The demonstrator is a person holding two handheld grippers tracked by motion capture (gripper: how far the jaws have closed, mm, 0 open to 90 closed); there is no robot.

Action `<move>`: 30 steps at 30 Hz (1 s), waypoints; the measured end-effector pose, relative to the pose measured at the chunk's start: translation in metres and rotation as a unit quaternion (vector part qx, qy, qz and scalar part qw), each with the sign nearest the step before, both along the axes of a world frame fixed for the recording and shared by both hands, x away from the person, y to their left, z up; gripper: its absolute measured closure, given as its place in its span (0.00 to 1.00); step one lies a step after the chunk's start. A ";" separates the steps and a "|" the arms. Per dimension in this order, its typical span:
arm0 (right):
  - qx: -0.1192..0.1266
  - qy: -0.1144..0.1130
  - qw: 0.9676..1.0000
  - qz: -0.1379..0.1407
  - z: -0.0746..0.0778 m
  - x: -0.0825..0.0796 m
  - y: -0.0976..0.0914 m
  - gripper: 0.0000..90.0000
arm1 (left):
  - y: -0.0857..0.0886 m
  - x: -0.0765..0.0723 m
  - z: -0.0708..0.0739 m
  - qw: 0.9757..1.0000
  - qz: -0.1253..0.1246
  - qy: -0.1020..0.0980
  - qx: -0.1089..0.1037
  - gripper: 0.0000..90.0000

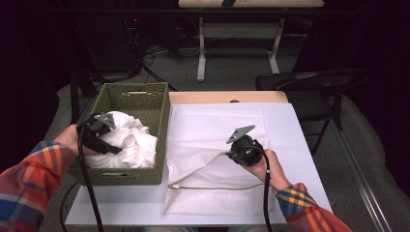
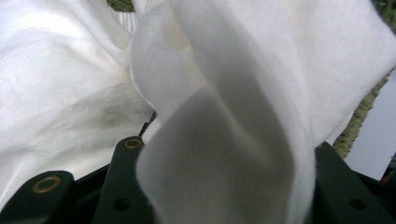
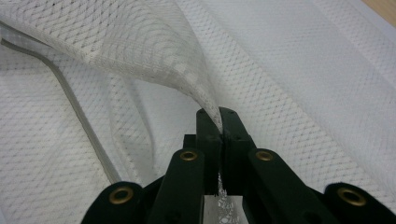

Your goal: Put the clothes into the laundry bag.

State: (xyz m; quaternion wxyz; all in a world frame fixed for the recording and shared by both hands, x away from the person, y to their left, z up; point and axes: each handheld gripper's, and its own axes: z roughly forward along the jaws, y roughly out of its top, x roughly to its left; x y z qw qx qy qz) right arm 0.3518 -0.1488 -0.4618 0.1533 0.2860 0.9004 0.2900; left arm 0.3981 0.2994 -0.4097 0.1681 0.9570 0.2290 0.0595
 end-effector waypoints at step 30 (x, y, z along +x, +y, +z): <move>0.000 0.002 1.000 -0.005 0.000 0.000 0.001 0.99 | -0.012 -0.035 0.096 0.997 0.019 -0.058 -0.054 0.64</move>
